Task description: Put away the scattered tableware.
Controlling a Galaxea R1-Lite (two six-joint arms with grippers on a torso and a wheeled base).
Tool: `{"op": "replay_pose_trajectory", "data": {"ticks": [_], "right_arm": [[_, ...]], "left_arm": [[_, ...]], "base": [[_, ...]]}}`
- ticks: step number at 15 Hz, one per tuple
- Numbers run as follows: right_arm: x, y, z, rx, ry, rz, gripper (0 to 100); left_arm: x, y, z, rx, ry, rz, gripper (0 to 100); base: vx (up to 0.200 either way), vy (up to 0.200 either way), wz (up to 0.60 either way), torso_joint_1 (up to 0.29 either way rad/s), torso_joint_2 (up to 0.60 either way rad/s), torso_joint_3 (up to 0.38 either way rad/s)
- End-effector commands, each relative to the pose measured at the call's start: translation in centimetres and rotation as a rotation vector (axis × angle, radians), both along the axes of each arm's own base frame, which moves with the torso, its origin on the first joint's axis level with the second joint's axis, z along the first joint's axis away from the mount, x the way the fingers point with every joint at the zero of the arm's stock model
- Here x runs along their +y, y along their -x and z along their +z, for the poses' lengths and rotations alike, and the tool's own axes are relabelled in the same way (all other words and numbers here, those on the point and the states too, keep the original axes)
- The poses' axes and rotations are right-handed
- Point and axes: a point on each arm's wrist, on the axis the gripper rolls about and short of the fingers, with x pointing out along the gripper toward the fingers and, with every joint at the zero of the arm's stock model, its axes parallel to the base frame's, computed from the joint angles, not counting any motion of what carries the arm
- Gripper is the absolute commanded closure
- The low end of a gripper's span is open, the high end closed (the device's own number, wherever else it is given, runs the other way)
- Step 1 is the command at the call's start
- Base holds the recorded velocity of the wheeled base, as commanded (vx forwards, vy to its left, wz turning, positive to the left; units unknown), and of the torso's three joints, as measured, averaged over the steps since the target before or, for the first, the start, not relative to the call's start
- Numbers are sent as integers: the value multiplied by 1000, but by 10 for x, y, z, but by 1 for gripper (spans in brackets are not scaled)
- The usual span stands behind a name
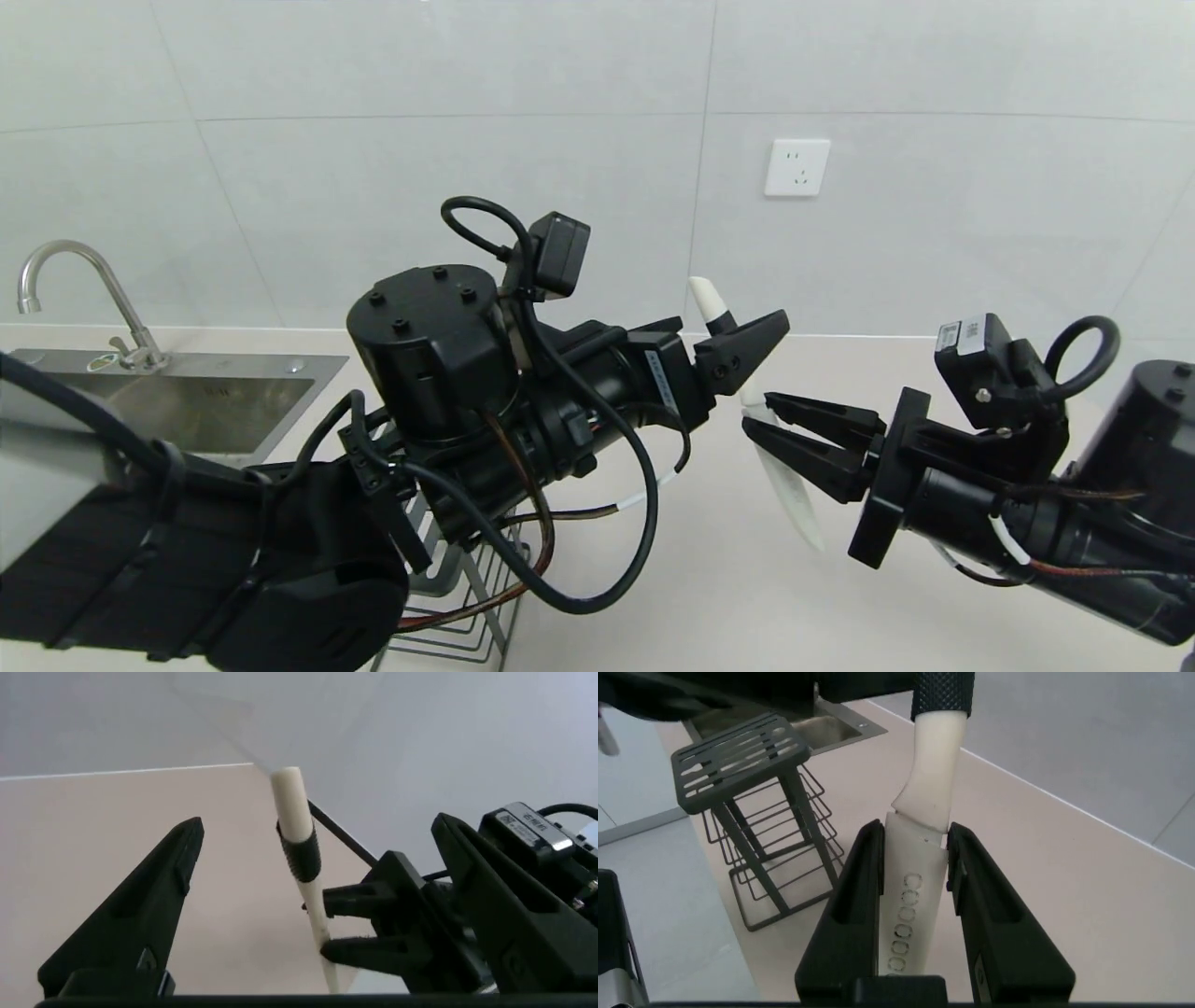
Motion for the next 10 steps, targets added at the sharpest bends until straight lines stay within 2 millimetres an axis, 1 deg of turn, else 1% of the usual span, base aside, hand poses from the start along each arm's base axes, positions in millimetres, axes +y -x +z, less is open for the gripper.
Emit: {"op": "replay_pose_trajectory", "data": {"ticks": [1, 5, 8, 10], "right_arm": [[0, 0, 2, -11, -7, -1, 100], [1, -2, 5, -23, -16, -1, 100], [0, -8, 10, -43, -30, -16, 100], [2, -12, 17, -66, -46, -21, 100]], "left_arm": [[-11, -3, -7, 7, -7, -12, 0], [-27, -16, -1, -18, 35, 0, 0], [-32, -20, 0, -30, 53, 16, 0], [-32, -22, 4, -41, 68, 19, 0]], "base": [[0, 0, 0, 0, 0, 0], [0, 0, 0, 0, 0, 0], [0, 0, 0, 0, 0, 0], [0, 0, 0, 0, 0, 0]]}}
